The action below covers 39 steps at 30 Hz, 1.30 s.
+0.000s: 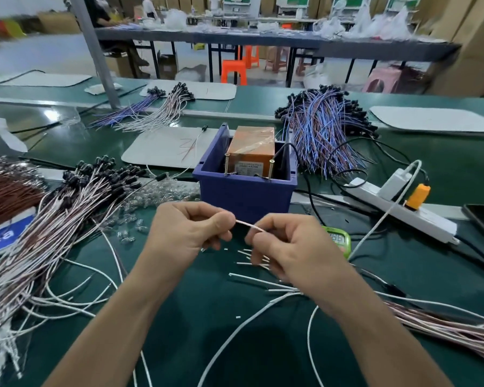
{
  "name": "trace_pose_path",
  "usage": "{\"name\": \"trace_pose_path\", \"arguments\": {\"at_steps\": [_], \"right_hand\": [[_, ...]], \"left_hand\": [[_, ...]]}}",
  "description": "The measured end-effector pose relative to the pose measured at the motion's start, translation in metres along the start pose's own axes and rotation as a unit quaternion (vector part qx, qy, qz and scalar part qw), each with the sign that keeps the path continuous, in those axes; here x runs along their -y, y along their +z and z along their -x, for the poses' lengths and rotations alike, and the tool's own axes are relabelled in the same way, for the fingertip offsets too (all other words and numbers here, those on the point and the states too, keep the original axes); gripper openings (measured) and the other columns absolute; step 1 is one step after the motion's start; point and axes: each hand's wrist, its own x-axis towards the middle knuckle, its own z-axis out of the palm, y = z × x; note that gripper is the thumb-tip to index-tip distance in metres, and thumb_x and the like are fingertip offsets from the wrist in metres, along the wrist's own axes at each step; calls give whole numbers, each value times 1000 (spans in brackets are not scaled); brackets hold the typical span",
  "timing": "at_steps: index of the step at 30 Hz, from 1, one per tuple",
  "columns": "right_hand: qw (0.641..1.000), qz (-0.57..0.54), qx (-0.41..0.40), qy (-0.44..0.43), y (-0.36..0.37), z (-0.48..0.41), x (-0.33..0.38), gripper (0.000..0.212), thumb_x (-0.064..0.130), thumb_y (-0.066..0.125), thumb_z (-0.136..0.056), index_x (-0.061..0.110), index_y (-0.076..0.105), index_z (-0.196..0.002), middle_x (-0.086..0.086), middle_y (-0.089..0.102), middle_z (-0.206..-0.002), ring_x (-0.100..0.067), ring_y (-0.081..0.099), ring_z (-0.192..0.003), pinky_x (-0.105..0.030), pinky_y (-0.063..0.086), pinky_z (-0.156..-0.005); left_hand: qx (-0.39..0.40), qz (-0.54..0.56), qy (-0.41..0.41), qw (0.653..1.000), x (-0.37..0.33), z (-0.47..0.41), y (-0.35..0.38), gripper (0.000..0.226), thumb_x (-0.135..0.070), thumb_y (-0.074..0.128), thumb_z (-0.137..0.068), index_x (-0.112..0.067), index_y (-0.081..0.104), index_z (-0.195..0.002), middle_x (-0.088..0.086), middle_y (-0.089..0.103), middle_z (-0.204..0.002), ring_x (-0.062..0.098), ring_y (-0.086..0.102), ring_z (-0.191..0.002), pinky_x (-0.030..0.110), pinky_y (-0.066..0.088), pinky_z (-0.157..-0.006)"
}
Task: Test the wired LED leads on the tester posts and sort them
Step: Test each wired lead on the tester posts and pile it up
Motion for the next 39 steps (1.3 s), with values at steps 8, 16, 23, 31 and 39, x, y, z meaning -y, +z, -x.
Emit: {"name": "trace_pose_path", "arguments": {"at_steps": [8,16,23,31,39], "right_hand": [[962,-272,1,-24,-49,10,16,20,20,58,-91,12,73,-80,-7,50,-52,-7,30,-37,-19,19,-40],[939,-331,63,-71,-19,-9,67,16,14,55,-94,5,66,-85,-6,51,-52,-6,31,-34,-22,16,-41],[957,-279,10,-78,-14,-28,86,28,8,50,-103,5,70,-82,-8,52,-56,-11,28,-38,-24,17,-42],[976,-208,-34,-52,-30,-25,59,29,8,53,-101,6,74,-82,-9,52,-56,-13,28,-43,-27,13,-47],[995,-85,-51,-14,-26,-24,13,25,4,55,-101,5,74,-84,-12,58,-57,-11,36,-40,-15,26,-37]], "left_hand": [[98,-96,8,991,27,15,27,25,-43,85,-63,-24,81,-80,2,78,-76,9,69,-65,20,54,-62],[228,-266,95,932,30,30,61,55,-39,86,-68,-66,58,-107,-37,59,-106,-9,58,-89,7,43,-75],[163,-245,64,954,37,31,52,26,-24,76,-78,-43,76,-97,-20,76,-89,7,70,-79,24,55,-78],[149,-453,90,874,34,25,30,40,-32,68,-68,-54,73,-101,-40,64,-76,-8,61,-77,10,45,-71],[33,-395,96,913,41,20,26,39,-35,69,-68,-52,68,-103,-32,67,-81,-2,63,-74,21,50,-72]]}}
